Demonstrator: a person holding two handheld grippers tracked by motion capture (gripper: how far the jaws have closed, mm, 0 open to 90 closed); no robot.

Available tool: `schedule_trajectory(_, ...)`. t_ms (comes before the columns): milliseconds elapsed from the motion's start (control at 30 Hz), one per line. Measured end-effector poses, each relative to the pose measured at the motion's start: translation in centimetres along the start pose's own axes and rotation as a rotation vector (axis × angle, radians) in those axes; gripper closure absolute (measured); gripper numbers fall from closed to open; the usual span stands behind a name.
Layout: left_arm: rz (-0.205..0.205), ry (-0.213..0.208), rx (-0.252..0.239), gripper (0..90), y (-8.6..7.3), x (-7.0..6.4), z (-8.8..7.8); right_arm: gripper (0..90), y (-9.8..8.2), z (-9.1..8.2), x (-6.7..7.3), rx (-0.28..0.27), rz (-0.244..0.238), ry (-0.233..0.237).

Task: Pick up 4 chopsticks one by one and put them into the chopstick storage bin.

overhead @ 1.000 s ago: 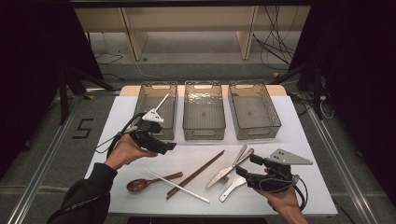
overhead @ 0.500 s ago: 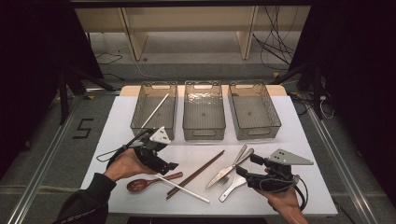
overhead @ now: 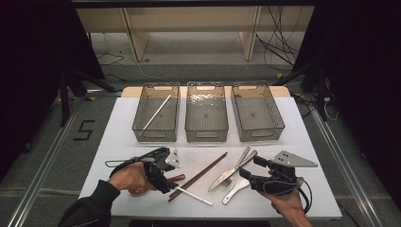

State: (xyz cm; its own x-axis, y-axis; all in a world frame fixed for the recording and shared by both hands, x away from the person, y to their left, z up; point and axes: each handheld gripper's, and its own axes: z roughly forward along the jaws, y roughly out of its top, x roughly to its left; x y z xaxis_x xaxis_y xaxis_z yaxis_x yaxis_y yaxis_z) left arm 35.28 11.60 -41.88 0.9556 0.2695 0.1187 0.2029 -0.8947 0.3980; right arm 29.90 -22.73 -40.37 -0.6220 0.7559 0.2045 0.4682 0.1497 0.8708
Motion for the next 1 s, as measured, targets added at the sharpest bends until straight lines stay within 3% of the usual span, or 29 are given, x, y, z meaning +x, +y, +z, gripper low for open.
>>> schedule_trajectory(67, 0.036, -0.009, 0.026, 31.7, 0.0, -0.1, 0.4, 29.9, 0.0, 0.0, 0.0, 0.002, 0.000, 0.000)
schedule_trajectory(200, 0.051, -0.013, 0.059, 38.2, -0.1, -0.2, 1.1, 29.9, 0.0, 0.0, 0.0, 0.000, -0.003, -0.001)
schedule_trajectory(400, 0.077, -0.053, 0.099, 45.9, -0.2, -0.2, 2.3, 29.9, 0.0, 0.0, 0.0, 0.000, -0.010, -0.001)
schedule_trajectory(833, 0.143, -0.083, 0.142, 60.1, -0.2, -0.2, 3.7, 29.9, 0.0, 0.0, 0.1, -0.001, -0.008, -0.002)
schedule_trajectory(1000, 0.150, -0.089, 0.167, 65.4, -0.3, -0.1, 4.1, 29.9, 0.0, 0.0, 0.1, 0.001, -0.009, -0.001)
